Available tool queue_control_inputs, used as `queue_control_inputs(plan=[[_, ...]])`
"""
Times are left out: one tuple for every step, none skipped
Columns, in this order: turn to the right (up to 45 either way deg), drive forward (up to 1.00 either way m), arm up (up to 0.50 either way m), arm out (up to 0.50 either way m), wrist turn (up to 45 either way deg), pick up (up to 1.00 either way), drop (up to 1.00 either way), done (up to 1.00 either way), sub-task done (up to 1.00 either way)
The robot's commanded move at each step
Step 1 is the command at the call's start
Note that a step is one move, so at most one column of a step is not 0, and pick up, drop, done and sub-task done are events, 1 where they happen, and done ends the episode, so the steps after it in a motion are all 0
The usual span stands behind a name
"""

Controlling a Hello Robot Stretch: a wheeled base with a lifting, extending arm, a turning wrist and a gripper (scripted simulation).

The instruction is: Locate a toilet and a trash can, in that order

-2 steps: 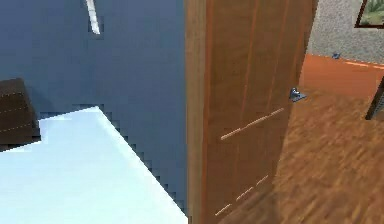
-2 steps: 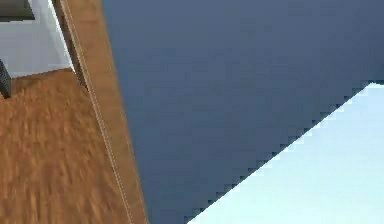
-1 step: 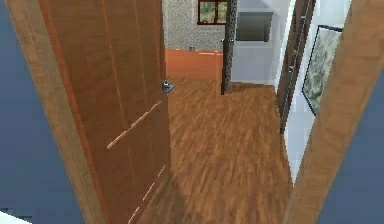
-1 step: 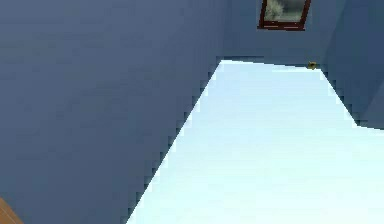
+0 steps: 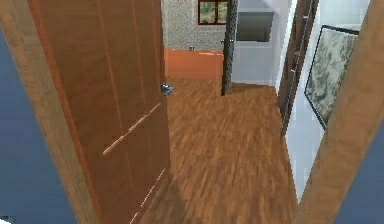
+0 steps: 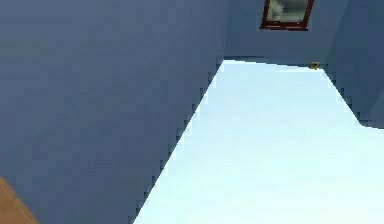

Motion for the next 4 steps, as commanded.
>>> queue_control_inputs(plan=[[-9.0,0.0,0.0,0.0,0.0,0.0,0.0,0.0,0.0],[0.0,0.75,0.0,0.0,0.0,0.0,0.0,0.0,0.0],[24.0,0.0,0.0,0.0,0.0,0.0,0.0,0.0,0.0],[0.0,1.0,0.0,0.0,0.0,0.0,0.0,0.0,0.0]])
